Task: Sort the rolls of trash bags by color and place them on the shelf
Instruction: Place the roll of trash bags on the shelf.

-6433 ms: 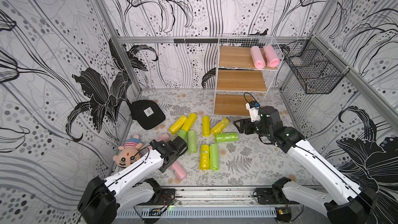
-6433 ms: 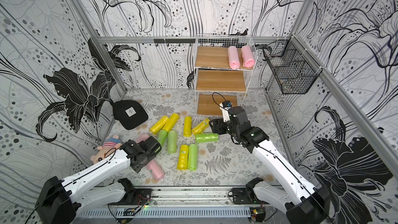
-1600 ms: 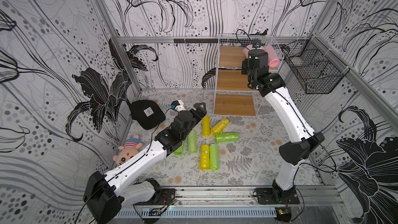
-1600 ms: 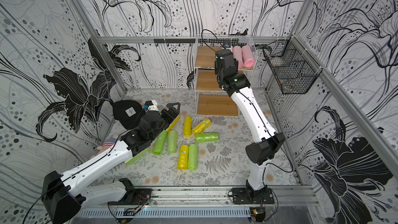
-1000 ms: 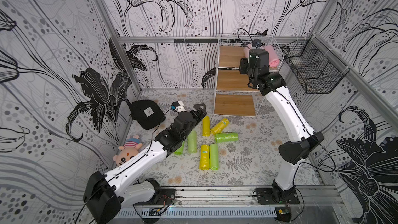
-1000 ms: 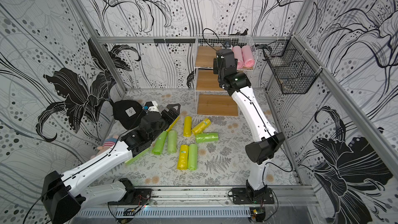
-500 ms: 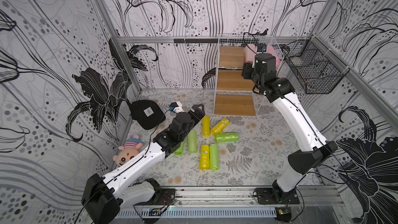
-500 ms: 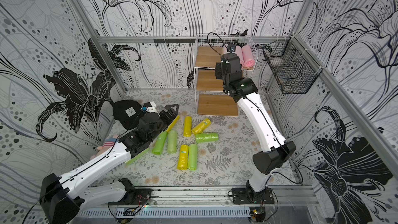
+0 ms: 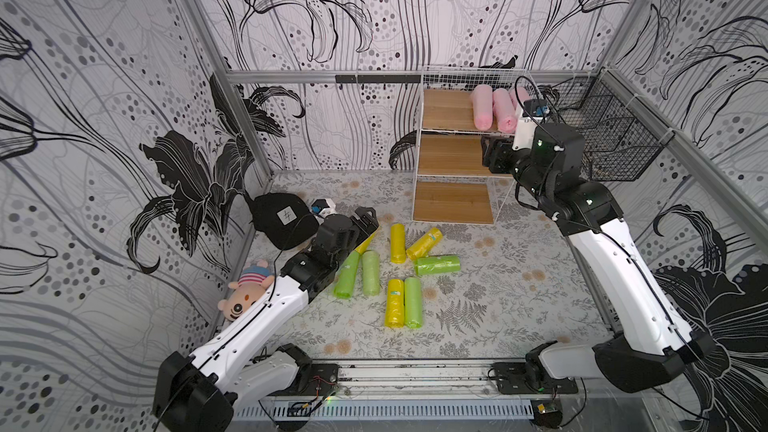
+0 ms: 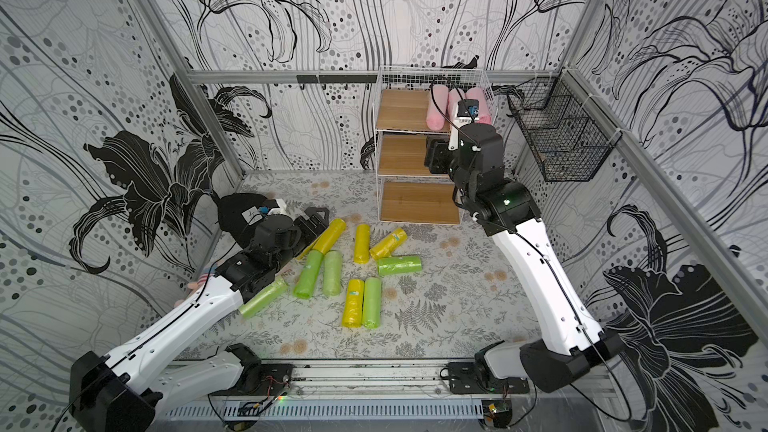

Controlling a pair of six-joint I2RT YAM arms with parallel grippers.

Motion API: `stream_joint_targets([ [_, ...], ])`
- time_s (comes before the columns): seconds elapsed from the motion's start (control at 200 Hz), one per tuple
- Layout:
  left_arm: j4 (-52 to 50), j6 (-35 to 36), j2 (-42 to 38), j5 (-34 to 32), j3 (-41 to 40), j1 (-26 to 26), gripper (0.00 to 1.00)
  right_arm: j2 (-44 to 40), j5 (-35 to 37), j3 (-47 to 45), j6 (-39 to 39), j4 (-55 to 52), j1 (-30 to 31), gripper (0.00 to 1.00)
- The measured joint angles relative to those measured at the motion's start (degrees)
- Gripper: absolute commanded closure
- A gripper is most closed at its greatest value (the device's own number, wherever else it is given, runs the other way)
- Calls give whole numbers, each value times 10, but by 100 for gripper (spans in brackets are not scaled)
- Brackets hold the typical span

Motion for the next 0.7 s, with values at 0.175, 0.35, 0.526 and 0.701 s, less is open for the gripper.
stream_joint_targets([
  [0.175, -41, 50, -9, 30, -6, 54, 2, -42, -68, -108, -2, 2, 56, 30],
  [0.35, -88, 67, 19, 76, -6, 95, 3, -42, -129, -205, -2, 7, 115, 31],
  [0.526, -140, 65, 20, 82, -23, 128, 6, -39, -175, -281, 2, 24, 120, 31],
  [0.701, -195, 64, 31, 69, -38, 172, 7, -39, -199, -354, 14, 61, 120, 30],
])
